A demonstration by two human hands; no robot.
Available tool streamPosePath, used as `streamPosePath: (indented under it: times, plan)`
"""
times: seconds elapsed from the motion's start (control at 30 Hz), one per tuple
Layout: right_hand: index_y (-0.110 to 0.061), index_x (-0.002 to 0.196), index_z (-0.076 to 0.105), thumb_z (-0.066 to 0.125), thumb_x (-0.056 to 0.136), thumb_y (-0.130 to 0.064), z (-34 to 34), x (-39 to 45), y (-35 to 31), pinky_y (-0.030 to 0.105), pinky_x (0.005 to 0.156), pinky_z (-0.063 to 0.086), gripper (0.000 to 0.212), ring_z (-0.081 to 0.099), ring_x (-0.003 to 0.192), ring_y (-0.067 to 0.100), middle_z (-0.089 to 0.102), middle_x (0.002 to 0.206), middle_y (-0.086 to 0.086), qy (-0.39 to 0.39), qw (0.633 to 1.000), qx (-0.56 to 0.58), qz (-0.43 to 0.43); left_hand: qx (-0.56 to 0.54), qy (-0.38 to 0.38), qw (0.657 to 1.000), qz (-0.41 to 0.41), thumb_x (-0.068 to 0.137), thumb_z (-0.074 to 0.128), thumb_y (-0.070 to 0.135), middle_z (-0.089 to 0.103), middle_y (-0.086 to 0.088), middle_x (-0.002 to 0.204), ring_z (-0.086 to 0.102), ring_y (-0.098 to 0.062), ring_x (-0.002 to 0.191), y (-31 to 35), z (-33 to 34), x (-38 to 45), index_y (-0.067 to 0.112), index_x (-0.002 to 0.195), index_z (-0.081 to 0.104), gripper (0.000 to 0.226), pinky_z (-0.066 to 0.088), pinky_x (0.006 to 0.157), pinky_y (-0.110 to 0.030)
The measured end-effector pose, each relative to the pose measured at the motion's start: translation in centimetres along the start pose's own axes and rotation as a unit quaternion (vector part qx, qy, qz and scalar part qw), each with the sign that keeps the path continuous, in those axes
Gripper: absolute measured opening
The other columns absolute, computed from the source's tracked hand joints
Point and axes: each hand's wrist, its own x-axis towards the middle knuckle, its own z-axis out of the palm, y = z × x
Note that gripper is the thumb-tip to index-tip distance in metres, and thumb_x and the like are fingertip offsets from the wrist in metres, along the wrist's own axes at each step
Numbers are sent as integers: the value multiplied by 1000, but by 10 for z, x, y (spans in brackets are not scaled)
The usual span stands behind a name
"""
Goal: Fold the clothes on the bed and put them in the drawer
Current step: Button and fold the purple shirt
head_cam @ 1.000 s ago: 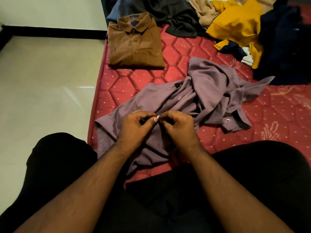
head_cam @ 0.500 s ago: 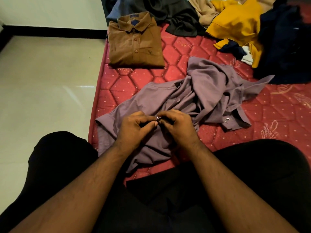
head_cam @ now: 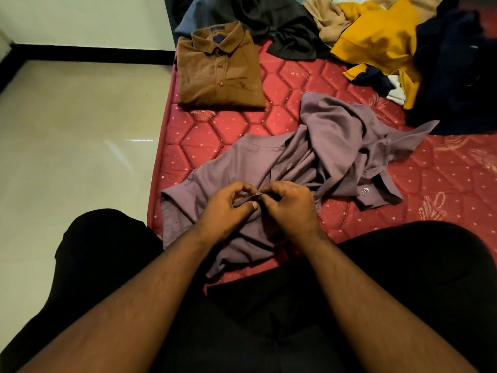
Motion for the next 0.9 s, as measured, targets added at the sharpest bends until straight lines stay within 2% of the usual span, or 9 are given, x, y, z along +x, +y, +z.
streamPosePath:
  times: [0.13, 0.23, 0.3, 0.47, 0.6, 0.67, 0.77, 0.83, 0.9]
  plan:
    - [-20, 84, 70, 63, 79, -31, 1, -7, -7, 40, 67, 53, 14, 66, 75, 18, 70, 79, -6, 5, 998, 55, 20, 157, -51, 986, 11, 89, 62, 14, 65, 3, 70, 58, -7, 65, -2, -10, 5, 19, 78, 65, 12, 45, 65, -27]
    - [-19, 88, 53, 66, 86, -27, -9, -2, -7, 39, 67, 49, 15, 60, 72, 24, 61, 72, -6, -62, 989, 111, 73, 229, -1, 971, 65, 84, 57, 17, 75, -1, 100, 68, -14, 92, -3, -29, 6, 16, 105, 74, 27, 53, 85, -28]
    - [-19, 85, 46, 71, 83, -38, -20, 5, 1, 38, 66, 44, 32, 55, 71, 23, 57, 71, -1, -201, 973, 73, 88, 262, 51, 958, 101, 82, 57, 6, 72, 3, 112, 67, -11, 100, 0, -46, 8, 21, 116, 72, 41, 49, 90, -18]
    - [-15, 100, 62, 75, 70, -59, -65, 27, 19, 27, 73, 42, 54, 61, 97, 27, 65, 107, 10, -442, 862, -228, 92, 305, 160, 921, 180, 74, 48, 11, 74, -9, 97, 69, -29, 83, 9, -80, 18, 20, 117, 72, 49, 53, 73, -33]
    - [-14, 92, 66, 73, 68, -65, -126, 58, 32, 25, 73, 44, 57, 59, 84, 20, 65, 94, 1, -502, 776, -351, 152, 317, 236, 899, 188, 76, 40, 24, 72, -14, 95, 68, -37, 80, 8, -99, 34, 21, 120, 69, 52, 57, 70, -46]
    - [-14, 104, 66, 74, 66, -66, -145, 78, 35, 28, 82, 50, 66, 62, 91, 18, 66, 100, -2, -523, 752, -363, 169, 340, 248, 889, 180, 76, 41, 21, 68, -17, 88, 65, -41, 75, 6, -99, 39, 23, 123, 67, 53, 55, 64, -49]
    - [-21, 124, 61, 72, 60, -70, -173, 94, 29, 34, 86, 56, 81, 67, 100, 17, 67, 118, -1, -529, 787, -151, 279, 364, 313, 862, 160, 75, 45, 11, 63, -22, 82, 61, -44, 69, 9, -111, 46, 19, 124, 67, 54, 50, 58, -48]
    - [-23, 119, 62, 56, 78, -68, -178, 91, 18, 27, 67, 59, 61, 72, 84, 12, 70, 111, 1, -470, 810, 44, 347, 379, 343, 846, 153, 77, 45, 9, 61, -23, 81, 60, -46, 69, 13, -129, 51, 18, 125, 66, 53, 48, 57, -49]
    - [-29, 120, 60, 41, 88, -68, -168, 85, 20, 27, 70, 58, 54, 71, 87, 12, 70, 114, 1, -414, 824, 116, 370, 392, 334, 844, 150, 78, 44, 11, 61, -23, 83, 60, -47, 70, 20, -141, 55, 20, 125, 65, 52, 48, 58, -49]
